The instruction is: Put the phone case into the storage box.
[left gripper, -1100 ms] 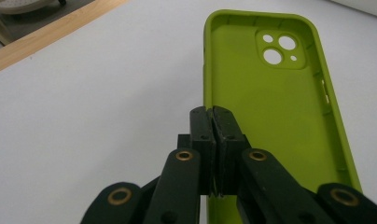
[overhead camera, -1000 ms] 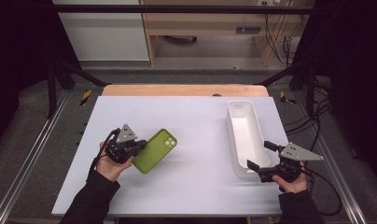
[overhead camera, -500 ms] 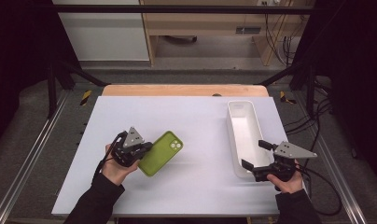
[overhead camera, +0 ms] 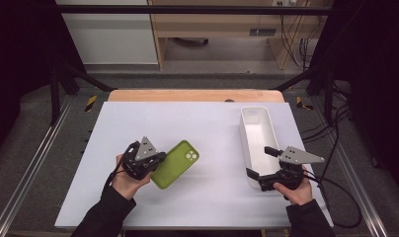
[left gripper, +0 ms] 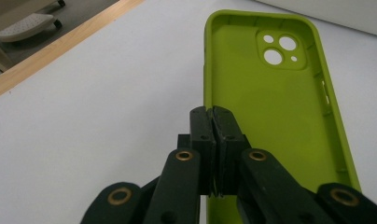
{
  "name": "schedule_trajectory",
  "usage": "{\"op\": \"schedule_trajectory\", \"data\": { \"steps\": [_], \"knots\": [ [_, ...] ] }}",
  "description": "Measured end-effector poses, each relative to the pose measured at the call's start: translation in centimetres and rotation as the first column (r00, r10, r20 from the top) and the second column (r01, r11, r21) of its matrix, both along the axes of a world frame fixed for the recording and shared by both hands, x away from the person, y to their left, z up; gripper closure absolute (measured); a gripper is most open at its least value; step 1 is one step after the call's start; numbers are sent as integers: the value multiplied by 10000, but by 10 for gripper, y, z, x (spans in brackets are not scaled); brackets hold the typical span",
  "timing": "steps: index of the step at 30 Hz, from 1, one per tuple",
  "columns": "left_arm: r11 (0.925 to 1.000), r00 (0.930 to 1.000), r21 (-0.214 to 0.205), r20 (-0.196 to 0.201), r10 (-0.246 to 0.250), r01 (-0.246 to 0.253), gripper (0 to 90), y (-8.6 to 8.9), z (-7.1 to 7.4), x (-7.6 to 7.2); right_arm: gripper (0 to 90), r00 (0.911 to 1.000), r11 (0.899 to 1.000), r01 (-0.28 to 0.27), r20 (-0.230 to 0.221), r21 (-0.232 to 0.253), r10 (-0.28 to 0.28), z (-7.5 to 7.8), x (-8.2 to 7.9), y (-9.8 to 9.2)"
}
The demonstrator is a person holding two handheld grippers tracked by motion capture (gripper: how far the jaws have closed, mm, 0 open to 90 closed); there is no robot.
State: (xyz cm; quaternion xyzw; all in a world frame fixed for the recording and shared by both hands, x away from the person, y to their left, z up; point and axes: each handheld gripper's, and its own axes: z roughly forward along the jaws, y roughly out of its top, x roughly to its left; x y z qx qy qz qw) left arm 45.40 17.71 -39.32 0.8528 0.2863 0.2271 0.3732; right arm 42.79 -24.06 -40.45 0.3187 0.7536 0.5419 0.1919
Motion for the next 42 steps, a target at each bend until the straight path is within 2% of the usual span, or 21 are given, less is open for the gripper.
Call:
{"op": "schedule_trajectory", "data": {
  "steps": [20,23,33,42],
  "knots": [
    [9993,9992,75,150,-365,364,877,-13,-1,-8,9,9977,9970,-658,-182,-401,651,14,11,42],
    [9992,9991,61,183,-389,388,877,-15,-1,-9,9,9968,9966,-767,-228,-300,760,15,12,46],
    [9980,9975,-15,309,-632,633,878,-21,1,-14,8,9954,9947,-943,-219,-405,934,21,17,63],
    [9970,9959,104,477,-771,767,877,-26,1,-18,10,9943,9940,-1017,-359,-395,1003,23,22,74]
  ]
}}
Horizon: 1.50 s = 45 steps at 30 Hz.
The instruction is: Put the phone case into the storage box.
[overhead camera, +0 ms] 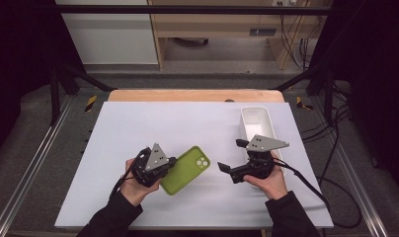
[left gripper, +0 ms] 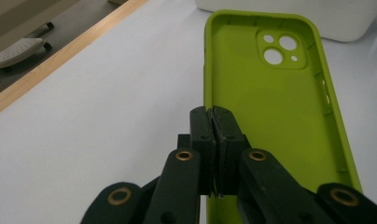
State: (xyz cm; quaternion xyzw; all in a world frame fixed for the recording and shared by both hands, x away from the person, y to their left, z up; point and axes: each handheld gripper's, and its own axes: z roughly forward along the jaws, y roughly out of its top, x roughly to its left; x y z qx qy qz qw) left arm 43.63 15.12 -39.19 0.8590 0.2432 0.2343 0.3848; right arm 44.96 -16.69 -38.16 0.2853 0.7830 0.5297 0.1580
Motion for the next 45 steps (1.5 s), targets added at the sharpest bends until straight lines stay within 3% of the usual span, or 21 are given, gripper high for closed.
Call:
{"op": "schedule_trajectory", "data": {
  "steps": [29,45],
  "knots": [
    [9999,9990,101,433,-113,109,878,-10,2,-6,17,9992,9993,-101,-381,-361,87,9,14,30],
    [9997,9960,152,871,-183,171,878,-14,6,-12,36,9971,9979,-215,-736,-618,169,9,21,44]
  ]
}}
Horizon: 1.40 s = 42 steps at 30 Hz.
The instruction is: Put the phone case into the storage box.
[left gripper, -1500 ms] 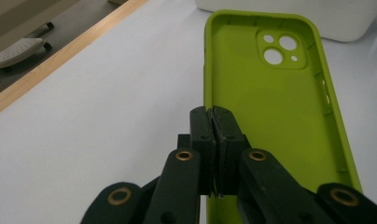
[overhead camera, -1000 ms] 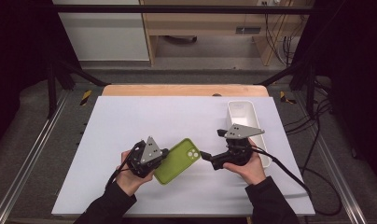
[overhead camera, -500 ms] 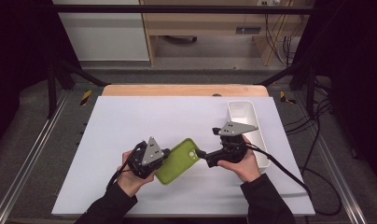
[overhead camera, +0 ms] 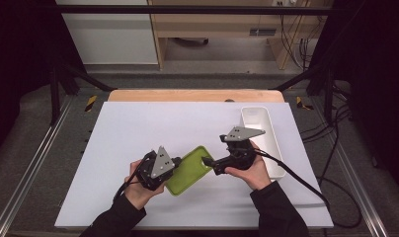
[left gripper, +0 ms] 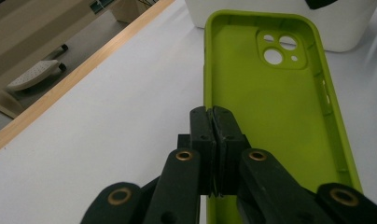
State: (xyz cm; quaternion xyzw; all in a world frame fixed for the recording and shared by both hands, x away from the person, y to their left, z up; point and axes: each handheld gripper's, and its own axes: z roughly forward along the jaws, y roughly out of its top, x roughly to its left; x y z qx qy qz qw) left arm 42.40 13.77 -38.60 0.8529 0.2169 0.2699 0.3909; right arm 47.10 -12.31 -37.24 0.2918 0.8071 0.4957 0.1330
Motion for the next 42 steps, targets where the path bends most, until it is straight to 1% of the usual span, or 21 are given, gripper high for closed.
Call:
{"op": "schedule_trajectory", "data": {
  "steps": [11,14,17,24,26,29,35,40,42],
  "knots": [
    [10000,9998,26,192,-50,49,878,-3,1,-3,92,9984,9993,-364,-435,-126,358,-6,5,6],
    [10000,9997,19,243,-73,72,878,-3,2,-4,121,9966,9990,-434,-701,-134,423,-8,6,7],
    [10000,9996,10,261,-94,93,878,-4,2,-4,160,9952,9986,-512,-839,-125,500,-9,8,8],
    [9999,9995,59,268,-157,155,878,-5,1,-5,293,9917,9973,-724,-1074,-108,708,-11,10,9],
    [9998,9995,50,277,-172,171,878,-5,1,-5,323,9895,9970,-779,-1224,-30,770,-11,10,9],
    [9998,9995,45,277,-182,181,878,-5,1,-5,368,9875,9964,-845,-1342,-47,832,-11,12,8],
    [9997,9992,26,333,-240,239,878,-5,1,-6,455,9782,9945,-1031,-1797,161,1043,-11,15,7],
    [9996,9989,31,378,-283,282,878,-5,1,-7,515,9719,9932,-1142,-2046,208,1160,-12,17,8],
    [9995,9988,38,379,-303,302,878,-5,1,-7,554,9688,9924,-1203,-2151,257,1230,-12,17,8]
  ]
}}
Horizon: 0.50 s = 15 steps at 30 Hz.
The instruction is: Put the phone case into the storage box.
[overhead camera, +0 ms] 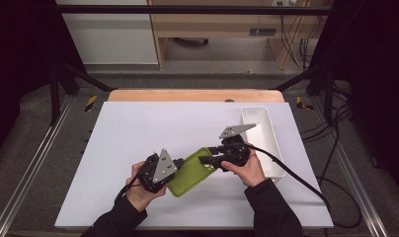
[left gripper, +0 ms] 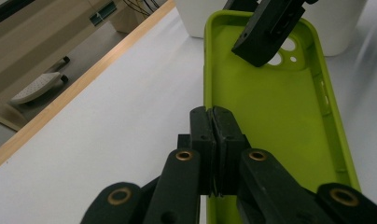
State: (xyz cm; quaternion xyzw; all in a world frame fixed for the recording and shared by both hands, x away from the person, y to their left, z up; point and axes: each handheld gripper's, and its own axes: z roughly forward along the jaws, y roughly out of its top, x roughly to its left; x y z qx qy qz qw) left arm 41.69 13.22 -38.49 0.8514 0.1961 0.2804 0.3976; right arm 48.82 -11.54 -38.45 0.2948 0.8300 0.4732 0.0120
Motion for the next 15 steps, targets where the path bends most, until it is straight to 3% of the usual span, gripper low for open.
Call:
{"op": "schedule_trajectory", "data": {
  "steps": [15],
  "knots": [
    [9995,10000,327,97,-2,-2,877,-2,-4,0,707,9997,10000,72,-244,-23,-72,4,0,-4]
  ]
}}
